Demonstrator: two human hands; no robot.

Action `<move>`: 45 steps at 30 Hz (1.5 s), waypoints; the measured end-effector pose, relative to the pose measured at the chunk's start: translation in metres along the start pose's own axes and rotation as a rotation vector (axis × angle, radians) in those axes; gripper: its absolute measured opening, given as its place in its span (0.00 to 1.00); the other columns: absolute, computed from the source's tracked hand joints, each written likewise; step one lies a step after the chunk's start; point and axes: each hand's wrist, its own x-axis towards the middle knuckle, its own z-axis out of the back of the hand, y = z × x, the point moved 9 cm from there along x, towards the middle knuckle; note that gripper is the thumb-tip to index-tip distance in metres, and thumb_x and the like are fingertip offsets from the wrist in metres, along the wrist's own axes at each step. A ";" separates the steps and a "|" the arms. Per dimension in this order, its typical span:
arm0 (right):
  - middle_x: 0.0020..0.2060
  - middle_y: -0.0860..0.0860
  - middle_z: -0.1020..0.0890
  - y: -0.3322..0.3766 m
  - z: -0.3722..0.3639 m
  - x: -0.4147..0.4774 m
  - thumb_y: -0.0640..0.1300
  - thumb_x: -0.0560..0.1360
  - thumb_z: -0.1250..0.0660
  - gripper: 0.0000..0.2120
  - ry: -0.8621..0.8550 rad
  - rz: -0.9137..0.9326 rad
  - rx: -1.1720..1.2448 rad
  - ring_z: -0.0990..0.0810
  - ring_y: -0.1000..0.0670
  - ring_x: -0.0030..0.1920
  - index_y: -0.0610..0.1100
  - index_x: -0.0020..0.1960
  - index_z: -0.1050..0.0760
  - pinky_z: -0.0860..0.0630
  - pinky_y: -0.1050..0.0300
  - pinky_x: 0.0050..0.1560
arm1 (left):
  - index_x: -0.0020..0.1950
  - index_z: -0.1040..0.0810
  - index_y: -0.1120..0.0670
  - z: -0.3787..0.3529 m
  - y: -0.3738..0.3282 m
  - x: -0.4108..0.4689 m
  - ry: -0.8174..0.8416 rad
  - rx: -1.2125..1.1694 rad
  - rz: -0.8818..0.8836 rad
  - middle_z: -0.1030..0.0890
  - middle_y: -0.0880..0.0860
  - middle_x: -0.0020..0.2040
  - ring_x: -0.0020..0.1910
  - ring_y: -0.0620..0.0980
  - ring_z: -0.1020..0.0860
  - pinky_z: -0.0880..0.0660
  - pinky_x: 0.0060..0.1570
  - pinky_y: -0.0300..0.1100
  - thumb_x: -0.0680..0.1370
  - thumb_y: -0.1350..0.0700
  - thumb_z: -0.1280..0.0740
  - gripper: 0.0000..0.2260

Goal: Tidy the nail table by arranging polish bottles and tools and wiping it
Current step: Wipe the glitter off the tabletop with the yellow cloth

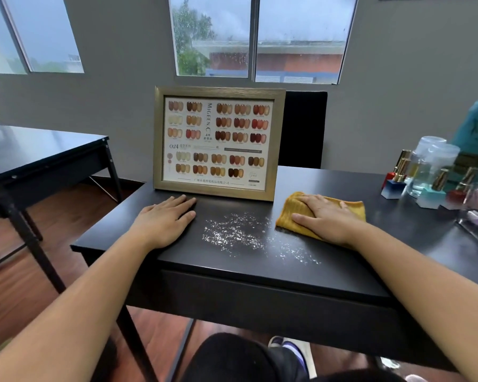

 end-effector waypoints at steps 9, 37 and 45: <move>0.75 0.53 0.38 0.019 -0.002 0.000 0.54 0.81 0.47 0.22 0.054 0.120 0.094 0.42 0.50 0.74 0.56 0.74 0.42 0.55 0.48 0.74 | 0.75 0.47 0.40 0.002 0.001 -0.001 -0.019 0.001 0.000 0.47 0.42 0.77 0.76 0.43 0.49 0.51 0.72 0.47 0.80 0.41 0.53 0.22; 0.76 0.60 0.47 0.110 -0.026 -0.031 0.64 0.77 0.50 0.27 0.100 0.214 0.118 0.53 0.54 0.77 0.59 0.75 0.46 0.60 0.40 0.74 | 0.75 0.44 0.40 0.005 -0.001 -0.002 -0.033 -0.014 0.000 0.45 0.43 0.77 0.75 0.44 0.47 0.49 0.71 0.47 0.80 0.40 0.52 0.22; 0.63 0.55 0.24 0.071 -0.007 -0.047 0.49 0.80 0.42 0.15 0.026 0.236 0.323 0.28 0.51 0.64 0.56 0.66 0.30 0.34 0.52 0.67 | 0.74 0.44 0.40 0.006 0.000 -0.002 -0.032 -0.015 0.003 0.45 0.43 0.77 0.75 0.44 0.47 0.48 0.71 0.47 0.80 0.40 0.51 0.23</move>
